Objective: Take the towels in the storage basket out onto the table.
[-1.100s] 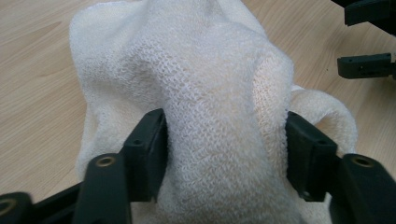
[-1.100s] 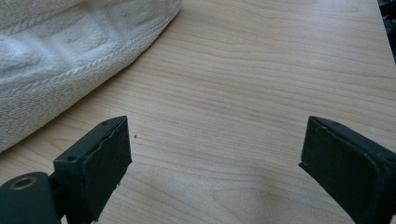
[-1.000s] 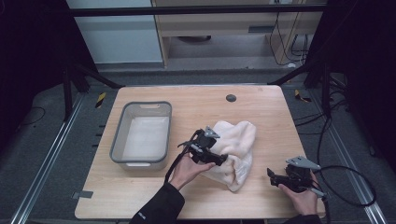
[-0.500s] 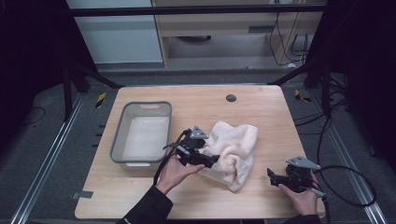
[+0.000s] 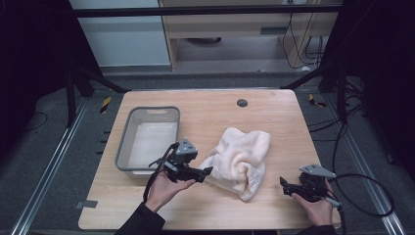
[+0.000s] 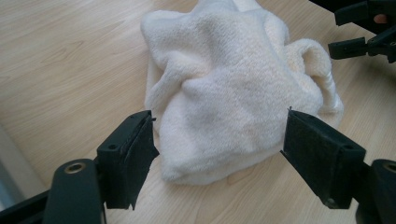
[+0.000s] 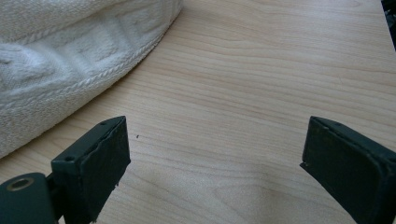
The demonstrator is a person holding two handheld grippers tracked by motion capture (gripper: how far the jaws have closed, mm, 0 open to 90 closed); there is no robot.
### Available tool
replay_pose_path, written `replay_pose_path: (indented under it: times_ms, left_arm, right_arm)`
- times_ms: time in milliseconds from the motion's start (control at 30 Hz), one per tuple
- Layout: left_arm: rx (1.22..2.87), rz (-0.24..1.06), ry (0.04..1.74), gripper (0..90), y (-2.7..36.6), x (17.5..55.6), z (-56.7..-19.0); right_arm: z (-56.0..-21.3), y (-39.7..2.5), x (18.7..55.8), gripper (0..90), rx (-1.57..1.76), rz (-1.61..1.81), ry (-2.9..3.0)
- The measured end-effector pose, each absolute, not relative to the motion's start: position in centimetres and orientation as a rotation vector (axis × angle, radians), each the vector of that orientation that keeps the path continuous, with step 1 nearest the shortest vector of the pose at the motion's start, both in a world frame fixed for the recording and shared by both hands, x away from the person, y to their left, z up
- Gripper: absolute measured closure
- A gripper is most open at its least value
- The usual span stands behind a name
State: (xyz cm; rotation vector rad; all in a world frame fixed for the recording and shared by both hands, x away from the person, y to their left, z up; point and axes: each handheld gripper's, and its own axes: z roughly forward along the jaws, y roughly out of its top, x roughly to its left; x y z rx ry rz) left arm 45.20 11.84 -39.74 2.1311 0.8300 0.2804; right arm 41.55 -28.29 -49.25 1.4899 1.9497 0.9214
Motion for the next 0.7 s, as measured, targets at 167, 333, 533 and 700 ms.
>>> replay_pose_path:
  times_ms: [167, 333, 533, 700]
  left_arm:
    - [2.131, 0.284, 0.846, 24.1, 13.2, 44.5, -40.3]
    - [2.122, 0.291, 0.85, 24.8, 14.4, 43.7, -40.7]
    - [2.104, 0.29, 0.857, 27.4, 15.5, 42.8, -41.2]
    - [2.083, 0.299, 0.863, 30.6, 16.3, 42.4, -41.4]
  right_arm:
    - [-49.3, -28.3, 41.6, 7.3, 1.493, 0.919, 1.951]
    - [-49.3, -28.3, 41.5, 6.9, 1.494, 0.919, 1.952]
    - [-49.3, -28.2, 41.5, 6.2, 1.495, 0.919, 1.96]
    - [-49.3, -28.2, 41.4, 5.9, 1.501, 0.922, 1.96]
